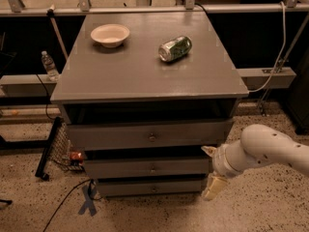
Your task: Open middle drawer
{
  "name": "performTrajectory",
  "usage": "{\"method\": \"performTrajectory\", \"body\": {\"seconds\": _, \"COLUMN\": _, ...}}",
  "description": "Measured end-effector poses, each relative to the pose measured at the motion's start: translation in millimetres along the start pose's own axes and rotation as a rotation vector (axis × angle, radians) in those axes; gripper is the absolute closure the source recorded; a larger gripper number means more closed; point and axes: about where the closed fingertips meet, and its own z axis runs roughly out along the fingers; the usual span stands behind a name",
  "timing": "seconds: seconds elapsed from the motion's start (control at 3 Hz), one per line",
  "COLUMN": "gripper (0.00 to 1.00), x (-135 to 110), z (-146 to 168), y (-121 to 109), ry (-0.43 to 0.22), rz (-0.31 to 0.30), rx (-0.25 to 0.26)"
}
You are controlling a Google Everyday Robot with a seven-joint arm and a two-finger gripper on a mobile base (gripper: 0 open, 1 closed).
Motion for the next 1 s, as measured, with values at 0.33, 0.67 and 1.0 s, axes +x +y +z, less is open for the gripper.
{"method": "performTrajectory", "body": {"seconds": 0.33, "gripper": 0.0, "x": 20, "z": 58, "y": -13, "ry": -0.039, "rz": 0.02, "rx": -0.035}}
{"method": "performTrajectory", "body": {"seconds": 0.67, "gripper": 0.0, "x": 20, "z": 58, "y": -13, "ry": -0.039, "rz": 0.02, "rx": -0.035}}
{"method": "performTrajectory", "body": {"seconds": 1.0, "gripper": 0.0, "x": 20, "z": 74, "y": -17, "ry": -0.009, "rz": -0.036, "rx": -0.037}}
